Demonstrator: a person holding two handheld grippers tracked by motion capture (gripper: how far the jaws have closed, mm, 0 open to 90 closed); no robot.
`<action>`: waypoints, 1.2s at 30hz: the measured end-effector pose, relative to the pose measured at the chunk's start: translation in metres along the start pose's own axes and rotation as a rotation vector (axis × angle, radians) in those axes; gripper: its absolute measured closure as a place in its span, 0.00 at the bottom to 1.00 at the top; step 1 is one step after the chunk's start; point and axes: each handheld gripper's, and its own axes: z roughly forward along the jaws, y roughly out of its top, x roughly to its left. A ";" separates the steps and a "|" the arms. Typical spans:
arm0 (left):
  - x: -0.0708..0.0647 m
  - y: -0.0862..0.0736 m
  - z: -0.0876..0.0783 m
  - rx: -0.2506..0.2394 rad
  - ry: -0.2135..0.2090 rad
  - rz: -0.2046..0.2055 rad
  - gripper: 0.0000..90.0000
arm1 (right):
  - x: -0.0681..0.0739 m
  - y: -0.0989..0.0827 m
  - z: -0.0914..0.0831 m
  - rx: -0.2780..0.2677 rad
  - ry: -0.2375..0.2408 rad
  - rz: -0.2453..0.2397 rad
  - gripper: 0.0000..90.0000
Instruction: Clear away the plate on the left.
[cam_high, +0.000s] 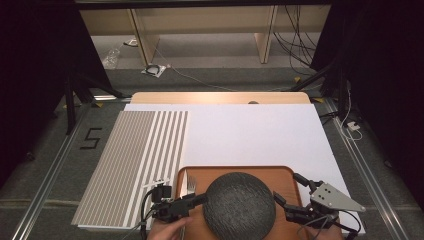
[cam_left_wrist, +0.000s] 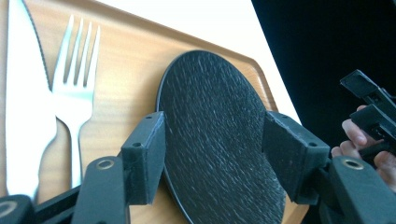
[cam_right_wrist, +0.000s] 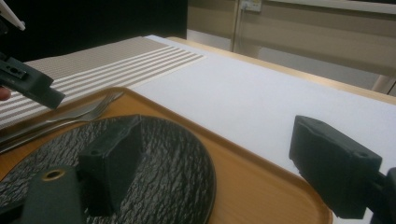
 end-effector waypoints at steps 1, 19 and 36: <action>0.000 0.001 -0.001 -0.004 -0.004 0.011 0.44 | 0.000 0.000 0.000 -0.001 0.000 0.000 0.21; -0.009 0.021 -0.014 -0.051 -0.060 0.205 0.38 | 0.000 0.000 0.000 0.007 0.007 0.007 0.21; -0.013 0.030 -0.028 -0.116 -0.094 0.419 0.32 | 0.000 0.000 0.000 0.005 0.006 0.008 0.20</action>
